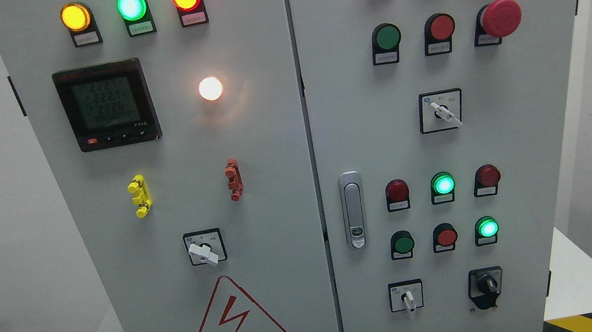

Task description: Flip black knob to close circuit

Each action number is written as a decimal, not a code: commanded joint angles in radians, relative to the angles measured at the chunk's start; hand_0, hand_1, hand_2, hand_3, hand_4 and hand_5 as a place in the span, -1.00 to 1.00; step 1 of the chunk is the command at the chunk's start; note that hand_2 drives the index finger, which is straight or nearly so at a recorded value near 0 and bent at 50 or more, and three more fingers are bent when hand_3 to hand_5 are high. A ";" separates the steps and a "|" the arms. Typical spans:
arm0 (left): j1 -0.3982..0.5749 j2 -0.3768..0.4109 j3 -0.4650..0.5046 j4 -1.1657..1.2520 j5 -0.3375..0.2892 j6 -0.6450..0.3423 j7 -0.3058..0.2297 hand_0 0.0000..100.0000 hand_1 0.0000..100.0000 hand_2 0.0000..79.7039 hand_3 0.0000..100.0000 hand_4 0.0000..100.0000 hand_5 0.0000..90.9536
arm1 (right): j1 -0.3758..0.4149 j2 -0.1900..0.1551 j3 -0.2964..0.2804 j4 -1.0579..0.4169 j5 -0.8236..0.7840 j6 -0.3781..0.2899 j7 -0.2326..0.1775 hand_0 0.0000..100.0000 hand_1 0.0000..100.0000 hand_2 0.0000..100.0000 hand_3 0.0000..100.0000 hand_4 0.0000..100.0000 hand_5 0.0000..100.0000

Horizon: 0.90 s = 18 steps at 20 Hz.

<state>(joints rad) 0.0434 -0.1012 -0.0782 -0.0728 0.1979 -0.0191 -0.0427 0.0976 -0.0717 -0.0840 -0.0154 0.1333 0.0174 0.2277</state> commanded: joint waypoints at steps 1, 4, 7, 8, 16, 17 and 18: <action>0.000 0.000 0.000 0.001 0.000 0.001 0.000 -0.76 0.11 -1.00 -1.00 -1.00 -1.00 | 0.001 0.010 0.004 0.006 0.000 -0.001 0.002 -1.00 -0.90 -1.00 -1.00 -1.00 -1.00; 0.001 0.000 0.000 0.001 0.000 0.001 0.000 -0.76 0.11 -1.00 -1.00 -1.00 -1.00 | 0.002 0.010 0.004 -0.018 -0.001 0.001 0.002 -1.00 -0.90 -1.00 -1.00 -1.00 -1.00; 0.000 0.000 0.000 -0.001 0.000 0.001 0.000 -0.76 0.11 -1.00 -1.00 -1.00 -1.00 | 0.075 0.010 -0.003 -0.247 -0.020 -0.005 0.042 -1.00 -0.90 -1.00 -1.00 -1.00 -1.00; 0.001 0.000 0.000 -0.001 0.000 0.001 0.000 -0.76 0.11 -1.00 -1.00 -1.00 -1.00 | 0.109 0.018 -0.002 -0.396 -0.021 0.006 0.080 -1.00 -0.91 -1.00 -1.00 -1.00 -1.00; 0.000 0.000 0.000 -0.001 0.000 0.001 0.000 -0.76 0.11 -1.00 -1.00 -1.00 -1.00 | 0.286 0.053 0.105 -1.497 -0.331 0.013 0.186 -1.00 -0.89 -1.00 -0.87 -0.96 -1.00; 0.001 0.000 0.000 0.001 0.000 0.001 0.000 -0.76 0.11 -1.00 -1.00 -1.00 -1.00 | 0.286 0.053 0.102 -1.599 -0.340 0.021 0.179 -1.00 -0.86 -1.00 -0.84 -0.94 -1.00; 0.000 0.000 0.000 0.001 0.000 0.001 0.000 -0.76 0.11 -1.00 -1.00 -1.00 -1.00 | 0.286 0.055 0.098 -1.677 -0.339 0.024 0.179 -1.00 -0.83 -0.99 -0.79 -0.89 -1.00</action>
<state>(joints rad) 0.0438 -0.1012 -0.0782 -0.0729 0.1979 -0.0191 -0.0428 0.3139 -0.0280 -0.0526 -0.6882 -0.0572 0.0273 0.4036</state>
